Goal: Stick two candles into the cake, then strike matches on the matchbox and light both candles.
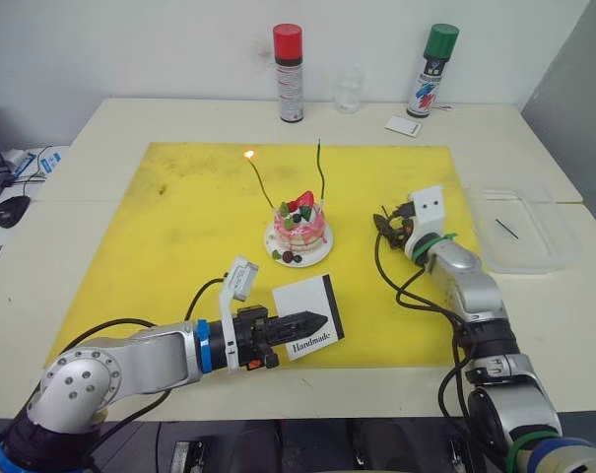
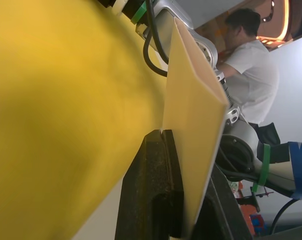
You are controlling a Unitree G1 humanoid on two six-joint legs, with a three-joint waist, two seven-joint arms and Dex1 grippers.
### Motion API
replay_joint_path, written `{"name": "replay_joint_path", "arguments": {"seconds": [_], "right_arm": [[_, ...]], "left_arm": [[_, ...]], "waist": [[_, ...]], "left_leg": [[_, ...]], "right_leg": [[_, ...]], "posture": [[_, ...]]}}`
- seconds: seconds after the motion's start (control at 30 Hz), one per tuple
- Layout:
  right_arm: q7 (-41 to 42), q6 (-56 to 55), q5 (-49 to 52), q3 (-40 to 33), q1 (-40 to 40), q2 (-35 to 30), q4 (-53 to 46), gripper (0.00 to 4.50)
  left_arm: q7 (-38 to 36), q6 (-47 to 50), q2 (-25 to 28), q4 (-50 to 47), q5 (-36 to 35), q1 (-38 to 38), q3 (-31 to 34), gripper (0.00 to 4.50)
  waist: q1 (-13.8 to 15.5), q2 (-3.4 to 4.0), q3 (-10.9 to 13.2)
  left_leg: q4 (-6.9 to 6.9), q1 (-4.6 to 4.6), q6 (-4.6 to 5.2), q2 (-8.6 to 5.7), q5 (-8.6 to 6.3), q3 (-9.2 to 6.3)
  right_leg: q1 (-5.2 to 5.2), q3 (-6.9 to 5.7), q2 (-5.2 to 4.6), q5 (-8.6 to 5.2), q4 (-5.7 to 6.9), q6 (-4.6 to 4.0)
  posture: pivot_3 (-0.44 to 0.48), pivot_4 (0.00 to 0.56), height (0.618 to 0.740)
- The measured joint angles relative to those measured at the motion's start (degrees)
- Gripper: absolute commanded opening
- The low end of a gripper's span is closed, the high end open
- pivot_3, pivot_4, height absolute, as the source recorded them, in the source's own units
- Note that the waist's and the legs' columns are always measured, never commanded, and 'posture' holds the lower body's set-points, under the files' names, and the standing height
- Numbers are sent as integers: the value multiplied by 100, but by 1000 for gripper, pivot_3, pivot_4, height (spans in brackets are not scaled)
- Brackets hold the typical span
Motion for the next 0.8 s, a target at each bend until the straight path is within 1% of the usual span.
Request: {"name": "replay_joint_path", "arguments": {"seconds": [0.27,0.4,0.5,0.53,0.73,0.77,0.8], "right_arm": [[-241,-437,-116,31,-472,162,830,3308],[-306,-531,-175,32,-561,168,1029,3308],[-376,-545,-172,30,-572,176,1078,2714],[-389,-537,-171,30,-572,176,1080,2416],[-491,-476,-177,30,-572,184,1073,240],[-503,-471,-178,30,-572,186,1073,42],[-512,-466,-178,31,-573,188,1072,42]], "left_arm": [[117,-102,66,-135,-96,94,58,0],[121,-117,66,-143,-111,94,58,0],[121,-120,66,-153,-111,94,58,0],[121,-121,66,-156,-111,95,58,0],[123,-133,55,-159,-107,96,58,0],[126,-136,52,-159,-107,96,58,0],[134,-140,50,-160,-107,94,57,0]], "waist": [[-33,0,0],[-34,0,0],[-32,0,0],[-29,0,-1],[-23,0,-1],[-22,0,-1],[-22,0,-1]], "left_leg": [[0,1,0,0,0,-1],[0,1,0,0,0,-1],[2,2,0,0,0,-3],[2,2,0,0,0,-4],[9,4,0,-1,0,-9],[9,5,0,-1,0,-9],[9,5,0,-1,0,-9]], "right_leg": [[1,0,0,0,1,0],[2,-1,0,0,0,0],[3,-2,0,1,2,0],[5,-3,0,1,2,0],[14,-7,0,1,1,1],[15,-7,0,1,1,1],[16,-7,0,1,1,1]], "posture": [[0,150,740],[0,150,740],[0,150,740],[0,150,740],[0,150,740],[0,150,740],[0,150,740]]}}
